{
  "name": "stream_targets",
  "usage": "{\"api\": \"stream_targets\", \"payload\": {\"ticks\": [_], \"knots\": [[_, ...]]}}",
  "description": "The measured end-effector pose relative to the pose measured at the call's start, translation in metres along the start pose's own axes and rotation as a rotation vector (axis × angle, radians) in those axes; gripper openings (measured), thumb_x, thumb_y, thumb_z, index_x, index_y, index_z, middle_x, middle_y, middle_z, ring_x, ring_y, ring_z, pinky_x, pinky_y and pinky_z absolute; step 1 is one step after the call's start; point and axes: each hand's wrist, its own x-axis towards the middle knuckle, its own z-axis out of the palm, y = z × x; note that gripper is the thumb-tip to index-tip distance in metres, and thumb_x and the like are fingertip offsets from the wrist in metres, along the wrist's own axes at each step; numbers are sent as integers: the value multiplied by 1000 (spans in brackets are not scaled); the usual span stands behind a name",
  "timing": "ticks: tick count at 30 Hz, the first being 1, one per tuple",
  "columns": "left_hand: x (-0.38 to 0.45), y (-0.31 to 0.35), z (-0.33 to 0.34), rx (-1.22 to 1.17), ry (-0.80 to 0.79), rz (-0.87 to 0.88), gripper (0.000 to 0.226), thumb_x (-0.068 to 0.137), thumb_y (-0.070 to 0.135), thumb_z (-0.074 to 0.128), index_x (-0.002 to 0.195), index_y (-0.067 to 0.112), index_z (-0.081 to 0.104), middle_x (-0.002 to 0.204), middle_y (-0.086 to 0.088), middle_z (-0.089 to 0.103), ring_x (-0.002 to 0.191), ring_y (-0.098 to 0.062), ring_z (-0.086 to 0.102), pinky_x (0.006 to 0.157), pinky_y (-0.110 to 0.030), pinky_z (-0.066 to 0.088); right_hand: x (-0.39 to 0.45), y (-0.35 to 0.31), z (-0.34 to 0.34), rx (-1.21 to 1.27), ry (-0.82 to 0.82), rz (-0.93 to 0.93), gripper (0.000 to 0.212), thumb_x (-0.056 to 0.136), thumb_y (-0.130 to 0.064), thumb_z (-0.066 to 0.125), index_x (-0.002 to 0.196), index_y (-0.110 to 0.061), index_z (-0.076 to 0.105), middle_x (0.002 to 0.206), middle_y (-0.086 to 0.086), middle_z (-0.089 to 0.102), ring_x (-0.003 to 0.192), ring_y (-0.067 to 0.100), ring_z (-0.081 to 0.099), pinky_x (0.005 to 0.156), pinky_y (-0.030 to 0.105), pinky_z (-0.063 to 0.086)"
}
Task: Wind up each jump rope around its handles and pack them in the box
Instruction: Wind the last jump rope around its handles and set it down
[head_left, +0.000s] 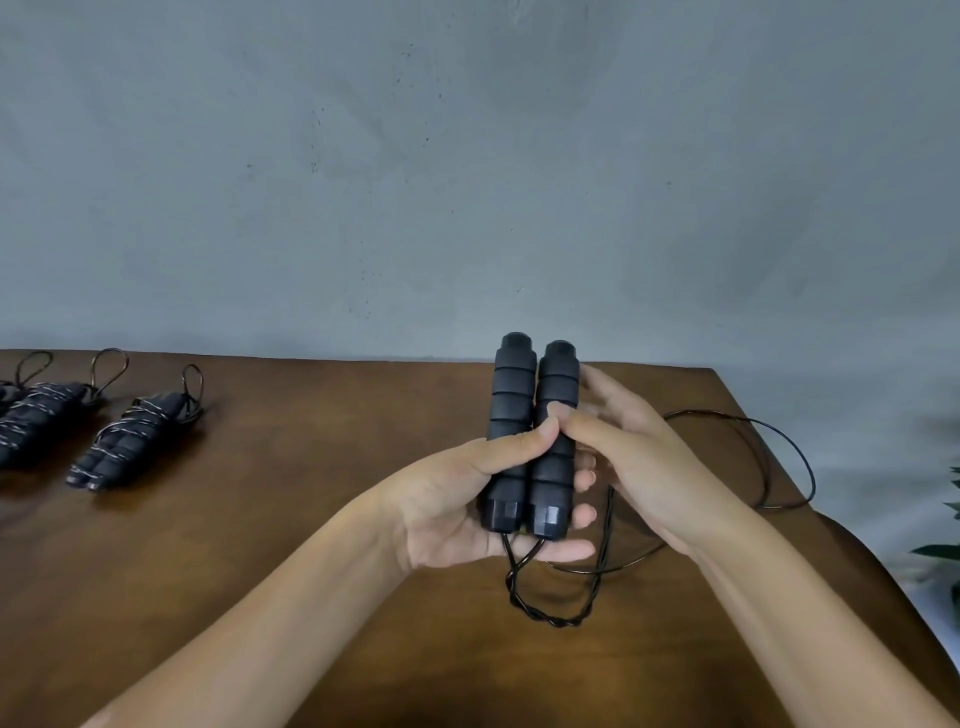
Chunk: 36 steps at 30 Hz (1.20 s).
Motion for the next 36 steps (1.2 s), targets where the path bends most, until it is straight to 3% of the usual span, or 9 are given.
{"api": "stream_targets", "payload": {"ticks": [3,6,12,16,19,23,30,33,36], "knots": [[1,1,3,-22,-79,-42,42,100,38,67,120,2,67,102,-10,66,88,-26,67,98,-51,59,1,-4,2,209,-65,73,36,98,-29,60,133,-31,57,100,-6,73,75,6,67,75,25,56],[3,-1,6,-4,-75,-45,39,98,34,67,117,0,69,106,-15,70,91,-31,72,94,-51,61,2,-9,6,338,-121,98,37,102,-21,57,138,-22,50,119,9,75,110,28,72,97,43,57],[12,-13,-4,303,250,163,61,82,26,87,134,8,62,126,-17,72,115,-35,72,103,-56,55,13,-5,11,62,97,67,35,99,-16,62,130,-24,46,109,-1,77,101,14,74,96,41,56],[13,-27,2,633,514,291,59,80,27,89,128,24,55,116,6,74,98,-6,74,86,-30,62,21,4,22,-30,264,71,37,98,-19,62,127,-27,42,115,-2,70,105,14,69,90,36,56],[23,-45,8,772,613,407,57,83,18,83,127,27,47,113,11,68,98,-2,67,75,-19,56,26,2,38,-86,328,40,37,99,-15,58,129,-23,38,111,-1,65,98,14,66,82,33,56],[38,-54,6,881,811,605,75,88,17,78,148,21,33,138,13,42,118,-1,48,87,-14,48,32,0,58,-158,387,-43,35,101,-14,56,125,-26,33,96,-11,59,86,7,64,77,30,53],[39,-48,-2,643,864,671,33,88,5,76,107,25,58,94,6,71,85,-10,70,65,-24,56,36,-2,67,-140,321,-71,42,100,-35,60,133,-27,36,105,-12,61,94,2,63,77,24,48],[31,-36,-11,379,680,630,19,95,1,66,112,8,65,85,-14,70,73,-25,66,61,-34,56,29,1,62,-30,223,27,57,101,-54,48,150,-29,32,113,-24,58,99,-12,54,74,12,43],[22,-32,-21,249,599,566,21,97,2,62,117,-2,62,76,-6,60,68,-20,51,53,-28,46,17,13,57,60,189,97,54,102,-60,33,149,-32,34,122,-24,53,105,-9,53,62,5,47]]}}
